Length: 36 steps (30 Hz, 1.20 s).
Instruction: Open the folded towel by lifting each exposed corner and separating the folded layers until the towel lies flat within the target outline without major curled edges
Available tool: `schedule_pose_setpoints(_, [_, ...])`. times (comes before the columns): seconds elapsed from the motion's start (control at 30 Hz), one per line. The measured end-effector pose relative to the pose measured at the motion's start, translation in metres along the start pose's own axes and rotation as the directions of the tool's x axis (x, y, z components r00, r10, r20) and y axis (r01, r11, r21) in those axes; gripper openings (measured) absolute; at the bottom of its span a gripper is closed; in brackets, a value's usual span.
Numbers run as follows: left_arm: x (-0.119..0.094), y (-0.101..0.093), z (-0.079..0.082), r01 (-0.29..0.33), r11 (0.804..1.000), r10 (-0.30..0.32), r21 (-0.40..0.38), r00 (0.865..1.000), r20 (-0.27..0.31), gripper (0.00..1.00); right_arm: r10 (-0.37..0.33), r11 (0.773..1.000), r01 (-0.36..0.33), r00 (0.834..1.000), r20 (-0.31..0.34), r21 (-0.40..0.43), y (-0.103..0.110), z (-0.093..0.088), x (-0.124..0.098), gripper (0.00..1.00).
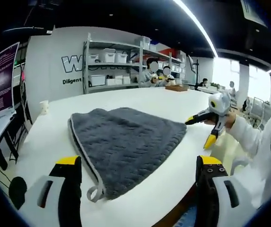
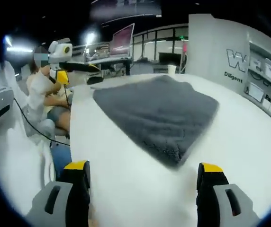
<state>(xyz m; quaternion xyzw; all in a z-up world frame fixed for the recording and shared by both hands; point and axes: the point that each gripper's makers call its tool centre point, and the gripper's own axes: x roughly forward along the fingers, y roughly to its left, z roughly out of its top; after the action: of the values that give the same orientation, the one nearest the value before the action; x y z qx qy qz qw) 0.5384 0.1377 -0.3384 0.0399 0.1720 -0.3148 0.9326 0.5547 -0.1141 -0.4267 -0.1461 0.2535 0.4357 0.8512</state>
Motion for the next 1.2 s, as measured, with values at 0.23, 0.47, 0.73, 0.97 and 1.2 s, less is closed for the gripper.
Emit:
schedule_pose_setpoints(0.23, [-0.005, 0.006, 0.000, -0.011, 1.000, 0.011, -0.018, 1.000, 0.014, 1.00, -0.032, 0.994, 0.016, 0.988, 0.153, 0.105, -0.012, 0.021, -0.006, 0.59])
schedule_pose_setpoints(0.47, [-0.007, 0.010, -0.001, -0.007, 0.999, 0.008, -0.042, 1.000, 0.025, 0.99, -0.087, 0.986, 0.064, 0.986, 0.143, 0.153, -0.027, 0.016, -0.003, 0.38])
schedule_pose_setpoints(0.73, [-0.007, 0.011, -0.003, 0.005, 0.999, -0.004, -0.050, 1.000, 0.024, 0.99, -0.128, 0.985, 0.110, 0.982, 0.135, 0.135, -0.033, 0.015, -0.006, 0.12])
schedule_pose_setpoints(0.97, [-0.010, 0.017, -0.003, -0.012, 0.999, 0.013, -0.044, 1.000, 0.023, 0.99, -0.145, 0.979, 0.123, 0.982, 0.125, 0.165, -0.039, 0.021, -0.005, 0.00])
schedule_pose_setpoints(1.2, [-0.011, 0.022, -0.006, -0.017, 0.999, 0.017, -0.044, 1.000, 0.012, 0.98, -0.149, 0.982, 0.140, 0.987, 0.064, 0.125, -0.042, 0.017, -0.008, 0.00])
